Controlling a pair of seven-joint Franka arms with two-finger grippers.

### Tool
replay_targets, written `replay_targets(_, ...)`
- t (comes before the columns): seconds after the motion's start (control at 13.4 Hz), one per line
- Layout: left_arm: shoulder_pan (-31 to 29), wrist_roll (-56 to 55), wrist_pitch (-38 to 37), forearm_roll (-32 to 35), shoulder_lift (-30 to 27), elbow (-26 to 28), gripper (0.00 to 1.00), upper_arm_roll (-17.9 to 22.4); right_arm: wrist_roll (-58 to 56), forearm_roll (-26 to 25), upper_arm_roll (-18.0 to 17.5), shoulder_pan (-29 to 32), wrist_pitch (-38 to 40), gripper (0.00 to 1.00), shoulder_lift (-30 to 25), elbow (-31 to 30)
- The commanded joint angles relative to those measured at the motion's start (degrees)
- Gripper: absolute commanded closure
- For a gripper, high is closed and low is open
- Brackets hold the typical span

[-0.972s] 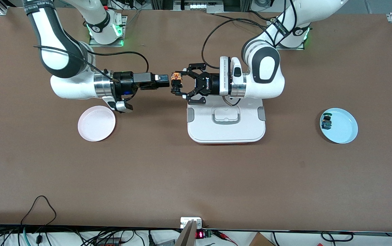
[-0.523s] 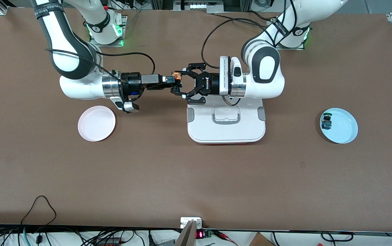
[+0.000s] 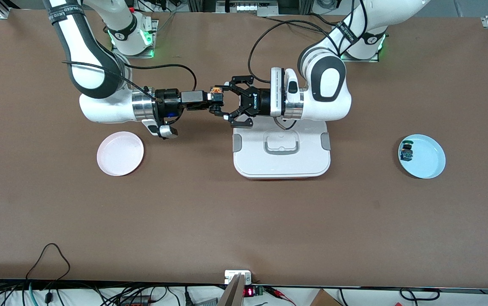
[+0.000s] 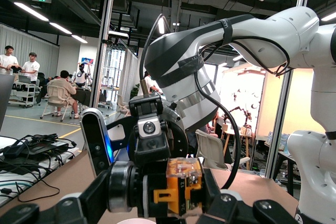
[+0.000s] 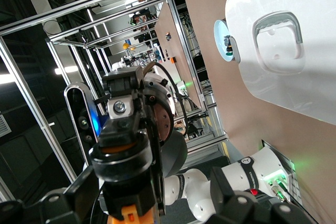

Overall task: Transfer orange switch to right arm and place
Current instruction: 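Close the right gripper on the switch and open the left gripper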

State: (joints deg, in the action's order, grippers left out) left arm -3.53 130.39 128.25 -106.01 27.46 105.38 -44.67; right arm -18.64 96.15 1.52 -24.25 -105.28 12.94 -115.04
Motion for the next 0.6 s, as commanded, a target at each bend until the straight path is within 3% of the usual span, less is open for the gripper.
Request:
replay_targets(0.0,0.36,1.27,0.33,-2.09,-0.03,-0.70,1.00,-0.15,-0.60,1.41,0.15,-0.01,0.33,0.08,-0.11,-0.27)
replay_targets(0.37,0.36,1.28,0.33,-2.09,-0.03,-0.70,1.00,-0.06,-0.60,1.32,0.15,1.13,2.97,0.08,-0.11,-0.27)
replay_targets(0.52,0.36,1.28,0.33,-2.09,0.05,-0.61,1.00,-0.06,-0.60,1.32,0.15,1.13,3.06,0.13,-0.11,-0.27)
